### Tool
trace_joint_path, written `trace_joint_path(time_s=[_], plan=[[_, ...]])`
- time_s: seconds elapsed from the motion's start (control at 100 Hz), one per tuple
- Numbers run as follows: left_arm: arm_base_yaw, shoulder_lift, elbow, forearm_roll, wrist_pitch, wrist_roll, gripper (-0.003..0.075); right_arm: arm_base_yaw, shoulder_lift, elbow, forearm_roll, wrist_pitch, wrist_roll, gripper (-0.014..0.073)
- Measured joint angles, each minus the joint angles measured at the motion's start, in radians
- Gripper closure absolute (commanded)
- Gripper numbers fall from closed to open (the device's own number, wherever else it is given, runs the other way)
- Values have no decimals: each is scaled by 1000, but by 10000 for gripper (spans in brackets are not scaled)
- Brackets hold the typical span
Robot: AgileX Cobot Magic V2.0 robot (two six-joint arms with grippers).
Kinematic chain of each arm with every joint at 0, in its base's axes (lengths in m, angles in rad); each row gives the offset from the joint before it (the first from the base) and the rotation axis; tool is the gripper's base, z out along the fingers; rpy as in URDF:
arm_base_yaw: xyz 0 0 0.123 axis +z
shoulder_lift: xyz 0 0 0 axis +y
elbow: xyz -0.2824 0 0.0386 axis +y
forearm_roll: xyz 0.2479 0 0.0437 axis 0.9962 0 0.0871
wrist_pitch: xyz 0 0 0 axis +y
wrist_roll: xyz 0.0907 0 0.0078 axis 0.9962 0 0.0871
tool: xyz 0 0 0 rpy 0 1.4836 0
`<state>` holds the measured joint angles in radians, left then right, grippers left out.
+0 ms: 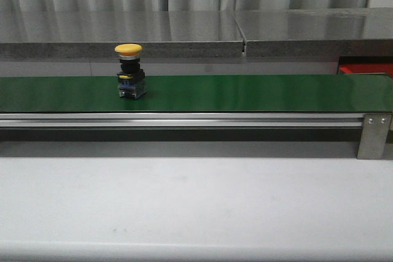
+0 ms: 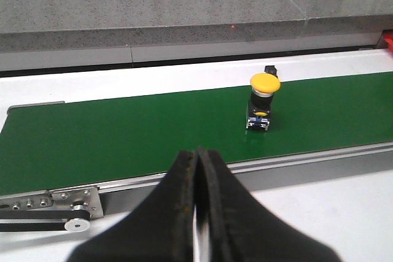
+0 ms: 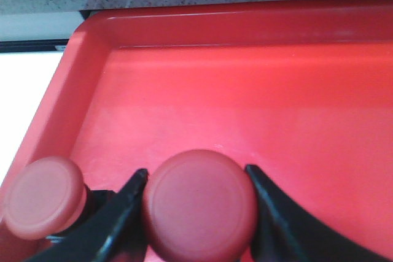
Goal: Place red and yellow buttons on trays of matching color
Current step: 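Carry the red button to the red tray and open the right gripper, then move the right gripper back over the yellow button on the belt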
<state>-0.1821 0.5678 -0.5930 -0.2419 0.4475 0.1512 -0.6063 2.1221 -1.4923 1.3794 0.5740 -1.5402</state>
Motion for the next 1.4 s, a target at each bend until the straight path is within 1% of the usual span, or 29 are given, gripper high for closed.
trace_joint_path(time_s=[0.11, 0.44, 0.51, 0.58, 0.63, 0.65, 0.7, 0.75, 0.79, 0.95, 1.11, 1.28, 1.4], plan=[[0, 0, 0, 0, 0, 0, 741, 0, 23, 0, 47, 0, -39, 416], [0, 0, 0, 0, 0, 0, 741, 0, 60, 0, 64, 6, -66, 416], [0, 0, 0, 0, 0, 0, 741, 0, 64, 0, 70, 14, -66, 391], [0, 0, 0, 0, 0, 0, 741, 0, 64, 0, 70, 21, -66, 295], [0, 0, 0, 0, 0, 0, 741, 0, 64, 0, 70, 29, -66, 177], [0, 0, 0, 0, 0, 0, 741, 0, 64, 0, 70, 33, -66, 146], [0, 0, 0, 0, 0, 0, 741, 0, 64, 0, 70, 38, -66, 33], [0, 0, 0, 0, 0, 0, 741, 0, 64, 0, 70, 43, -66, -41], [0, 0, 0, 0, 0, 0, 741, 0, 64, 0, 70, 45, -66, -72], [0, 0, 0, 0, 0, 0, 741, 0, 38, 0, 70, 47, -66, -70], [0, 0, 0, 0, 0, 0, 741, 0, -58, 0, 70, 52, -66, -70], [0, 0, 0, 0, 0, 0, 741, 0, -145, 0, 64, 149, -66, -70], [0, 0, 0, 0, 0, 0, 741, 23, -186, 0, 42, 219, -66, -70]])
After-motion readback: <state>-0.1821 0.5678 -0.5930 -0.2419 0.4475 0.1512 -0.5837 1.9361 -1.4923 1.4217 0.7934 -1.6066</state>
